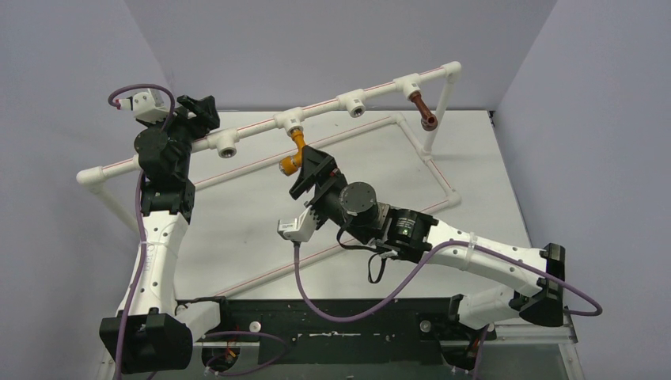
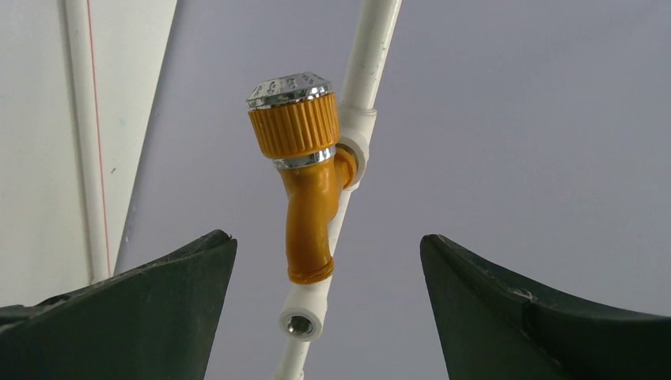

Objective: Install the water faucets

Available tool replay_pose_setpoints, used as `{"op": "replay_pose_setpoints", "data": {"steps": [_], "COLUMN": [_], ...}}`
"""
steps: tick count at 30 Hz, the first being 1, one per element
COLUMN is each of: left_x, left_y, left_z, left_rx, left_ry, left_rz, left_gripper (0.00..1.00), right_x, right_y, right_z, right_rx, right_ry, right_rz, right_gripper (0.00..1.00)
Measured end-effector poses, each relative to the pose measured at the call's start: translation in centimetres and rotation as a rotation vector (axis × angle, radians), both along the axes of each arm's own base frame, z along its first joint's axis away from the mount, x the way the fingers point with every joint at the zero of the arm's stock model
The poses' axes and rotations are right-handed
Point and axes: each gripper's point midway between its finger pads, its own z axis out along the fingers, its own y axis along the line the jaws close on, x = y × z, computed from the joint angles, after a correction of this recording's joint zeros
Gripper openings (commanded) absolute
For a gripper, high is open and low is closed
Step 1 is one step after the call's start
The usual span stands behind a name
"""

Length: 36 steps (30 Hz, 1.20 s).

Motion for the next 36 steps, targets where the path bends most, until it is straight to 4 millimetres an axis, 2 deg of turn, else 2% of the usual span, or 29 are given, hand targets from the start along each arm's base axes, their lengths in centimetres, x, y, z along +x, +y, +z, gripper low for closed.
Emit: {"op": "replay_pose_setpoints", "data": {"steps": [6,12,15,21,26,32,36], "left_x": [0.0,0.0,0.0,0.0,0.0,0.1,0.1], "left_y": [0.0,-0.1,-0.1,-0.1,-0.1,0.0,0.0], "left_z": [0.0,0.0,0.0,0.0,0.0,0.0,0.0], "left_rx": [0.000,0.000,0.001,0.001,0.001,0.001,0.001], "left_ry": [0.000,0.000,0.000,0.000,-0.001,0.000,0.000], "left_rz": [-0.002,-0.004,-0.005,-0.007,-0.006,-0.005,-0.005], "left_gripper": [0.75,0.75,0.75,0.75,0.75,0.75,0.75], "right_x": [0.5,1.1,1.5,2.1,2.6,2.8,2.6], "right_y": [1.3,2.4,2.5,2.7,2.9,2.8,3.0], "right_z": [0.2,-0.9,-0.8,0.1,-0.5,-0.9,-1.0], "right_rx": [-0.038,-0.068,-0.065,-0.023,-0.016,0.026,0.096], "right_ry": [-0.074,-0.075,-0.075,-0.072,-0.051,-0.023,-0.014], "right_rz": [-0.001,-0.003,-0.011,-0.025,-0.039,-0.058,-0.073], "right_gripper": [0.84,0.74,0.68,0.50,0.32,0.00,0.00]}}
